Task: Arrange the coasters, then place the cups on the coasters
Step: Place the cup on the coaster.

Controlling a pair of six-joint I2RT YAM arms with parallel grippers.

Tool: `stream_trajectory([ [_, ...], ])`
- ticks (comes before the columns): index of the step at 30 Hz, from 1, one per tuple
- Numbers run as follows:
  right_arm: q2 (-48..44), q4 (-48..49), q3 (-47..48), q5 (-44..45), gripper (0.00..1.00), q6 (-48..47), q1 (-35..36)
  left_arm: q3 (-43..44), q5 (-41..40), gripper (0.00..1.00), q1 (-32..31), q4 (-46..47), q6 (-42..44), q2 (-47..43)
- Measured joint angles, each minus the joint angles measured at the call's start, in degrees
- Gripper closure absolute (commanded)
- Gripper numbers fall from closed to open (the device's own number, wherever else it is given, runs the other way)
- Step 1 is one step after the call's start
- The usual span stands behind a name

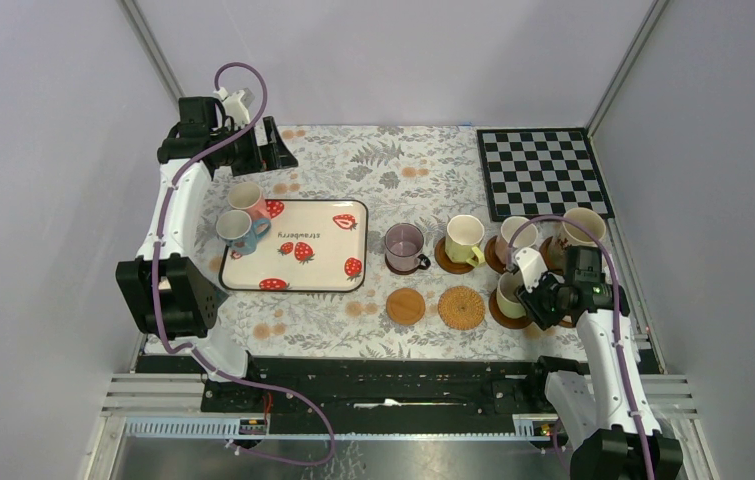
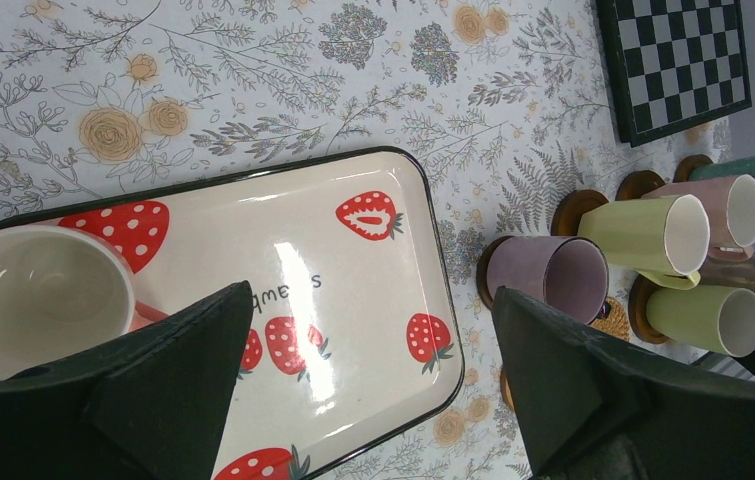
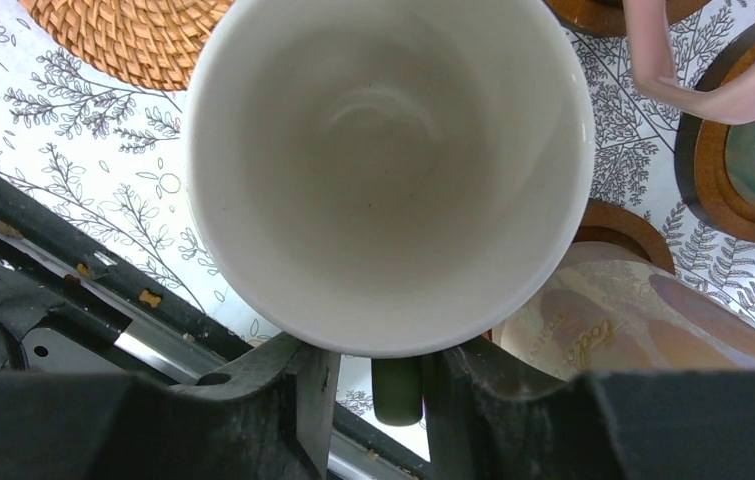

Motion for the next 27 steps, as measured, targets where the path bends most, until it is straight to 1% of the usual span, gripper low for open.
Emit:
stream_trajectory([
  [3,0.0,-0.7,0.0,0.02,0.52,-0.44,0.0,0.0,-0.02,0.01,-0.02,-0.02,0.0,0.0],
  [6,0.0,-1.92,0.0,0.04,0.49,-1.2,0.0,0.0,-0.02,0.01,-0.11,-0.04,0.0,0.02],
  [16,0.09,-4.79,0.04,0.15,0.5,-3.17,-0.07,0.0,-0.02,0.01,-0.2,-0.17,0.0,0.35],
  [18,0.11,-5.44,0.28,0.2,0.49,-3.21,-0.11,0.0,-0.02,0.01,-0.2,-0.17,0.0,0.46],
  [19,0.15,-5.84,0.5,0.22,0.46,-3.21,-0.11,0.0,-0.02,0.01,-0.2,-0.17,0.0,0.48],
  [20,0.17,-6.14,0.72,0.39,0.41,-3.21,-0.11,0.0,-0.02,0.01,-0.2,-0.2,0.0,0.48],
  [22,0.33,-7.19,1.7,0.76,0.22,-3.23,-0.15,0.0,-0.02,0.01,-0.2,-0.17,0.0,0.48],
  [23,0.48,-7.8,2.45,1.05,0.14,-3.3,-0.15,0.0,-0.02,0.01,-0.2,-0.2,0.0,0.48],
  [24,0.57,-8.22,3.13,1.18,0.1,-3.17,-0.15,0.0,-0.02,0.01,-0.2,-0.17,0.0,0.48],
  [27,0.92,-9.75,6.01,1.57,0.06,-3.63,-0.15,0.0,-0.02,0.01,-0.2,-0.13,0.0,0.48],
])
